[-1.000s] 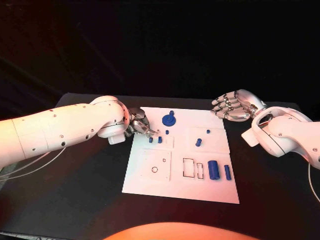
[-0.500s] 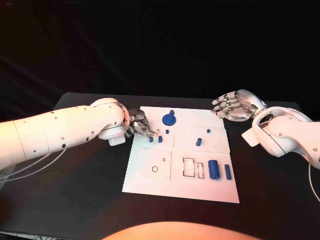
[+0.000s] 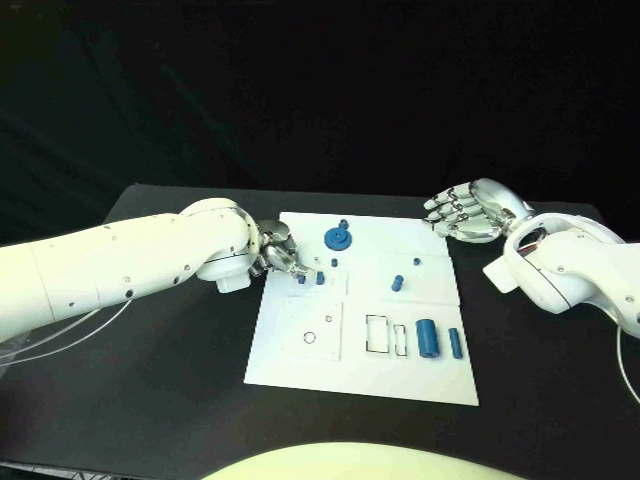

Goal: Assemble the parts on the task board

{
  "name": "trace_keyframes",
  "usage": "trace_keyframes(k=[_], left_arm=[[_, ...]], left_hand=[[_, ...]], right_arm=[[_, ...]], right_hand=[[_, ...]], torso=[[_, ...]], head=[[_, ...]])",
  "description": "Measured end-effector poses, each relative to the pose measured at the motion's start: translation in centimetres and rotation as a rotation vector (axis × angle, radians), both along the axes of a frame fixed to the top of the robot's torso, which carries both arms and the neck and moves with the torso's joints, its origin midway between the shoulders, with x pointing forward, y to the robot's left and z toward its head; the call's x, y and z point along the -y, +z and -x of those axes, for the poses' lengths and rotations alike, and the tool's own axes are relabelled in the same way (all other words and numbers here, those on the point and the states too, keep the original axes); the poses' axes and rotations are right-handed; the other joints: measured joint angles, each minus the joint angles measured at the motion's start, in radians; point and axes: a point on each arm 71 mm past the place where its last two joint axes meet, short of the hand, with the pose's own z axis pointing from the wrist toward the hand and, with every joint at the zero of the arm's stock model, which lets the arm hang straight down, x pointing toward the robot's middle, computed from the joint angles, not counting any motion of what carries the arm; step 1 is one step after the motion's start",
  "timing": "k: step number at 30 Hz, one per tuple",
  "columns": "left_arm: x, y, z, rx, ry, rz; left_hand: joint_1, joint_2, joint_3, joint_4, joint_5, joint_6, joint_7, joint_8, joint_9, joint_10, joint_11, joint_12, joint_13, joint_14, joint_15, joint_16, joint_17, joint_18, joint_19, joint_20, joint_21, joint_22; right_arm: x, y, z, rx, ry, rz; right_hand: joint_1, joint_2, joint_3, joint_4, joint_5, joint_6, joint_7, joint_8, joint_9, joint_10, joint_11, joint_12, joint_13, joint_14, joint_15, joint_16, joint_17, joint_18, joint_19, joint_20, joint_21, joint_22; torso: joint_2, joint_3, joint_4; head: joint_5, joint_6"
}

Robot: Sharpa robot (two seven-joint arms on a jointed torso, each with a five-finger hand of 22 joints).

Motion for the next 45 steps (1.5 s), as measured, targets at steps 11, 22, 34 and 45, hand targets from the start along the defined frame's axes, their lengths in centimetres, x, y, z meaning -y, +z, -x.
trace_keyframes(k=[11, 22, 34, 45], left_arm=[[0.25, -0.44, 0.02, -0.008, -0.003, -0.003], [0.29, -0.58, 0.02, -0.012, -0.005, -0.005], [0.30, -0.55, -0.01, -0.013, -0.004, -0.003], [0.19, -0.64, 0.02, -0.034, 0.007, 0.017]], left_hand=[[0.046, 0.004, 0.005, -0.005, 0.000, 0.004, -0.004, 0.000, -0.002, 0.000, 0.000, 0.000, -0.005, 0.000, 0.000, 0.000, 0.000, 0.000, 0.000, 0.000, 0.000, 0.001], [0.076, 0.011, 0.013, -0.012, 0.000, 0.004, -0.003, 0.000, -0.004, 0.004, -0.004, 0.000, -0.006, 0.000, 0.000, 0.000, 0.000, 0.000, 0.000, 0.000, 0.000, 0.002], [0.136, 0.041, 0.081, -0.019, -0.001, 0.007, -0.007, 0.000, -0.009, 0.004, -0.008, 0.000, -0.009, 0.000, 0.000, 0.000, 0.000, 0.000, 0.000, 0.000, 0.000, 0.004], [0.122, 0.035, 0.288, -0.019, -0.004, -0.025, 0.000, 0.049, 0.012, 0.004, -0.011, 0.000, -0.025, 0.000, 0.000, 0.000, 0.000, 0.000, 0.004, -0.004, 0.000, 0.008]], right_arm=[[-0.01, -0.02, 0.00, -0.001, 0.000, 0.000], [-0.01, -0.04, 0.01, -0.001, 0.001, 0.000], [0.01, -0.04, 0.01, -0.001, 0.001, 0.000], [0.01, -0.04, 0.02, -0.002, 0.001, 0.000]], right_hand=[[0.000, 0.000, 0.000, 0.000, 0.000, 0.000, 0.000, 0.000, 0.000, 0.000, 0.000, 0.000, 0.000, 0.000, 0.000, 0.000, 0.000, 0.000, 0.000, 0.000, 0.000, 0.000], [-0.003, 0.003, 0.003, -0.003, 0.004, 0.004, 0.004, 0.000, -0.001, 0.004, -0.004, -0.005, 0.000, 0.000, 0.000, 0.000, -0.004, 0.000, 0.000, 0.000, 0.000, -0.003], [-0.004, 0.004, 0.003, -0.003, 0.004, 0.004, 0.004, 0.000, -0.001, 0.004, -0.004, -0.005, 0.000, 0.000, 0.000, 0.000, -0.004, 0.000, 0.000, 0.000, 0.000, -0.003], [-0.004, 0.004, 0.003, -0.003, 0.004, 0.004, 0.004, 0.000, -0.001, 0.007, 0.000, -0.005, 0.000, 0.000, 0.000, 0.000, -0.006, 0.000, 0.000, 0.000, 0.000, -0.005]], torso=[[0.000, 0.0002, -0.0003], [0.000, 0.0004, -0.0001], [0.000, 0.0004, -0.0001], [-0.001, 0.0003, 0.0000]], head=[[-0.001, -0.002], [-0.002, -0.003], [-0.002, -0.004], [-0.002, -0.003]])
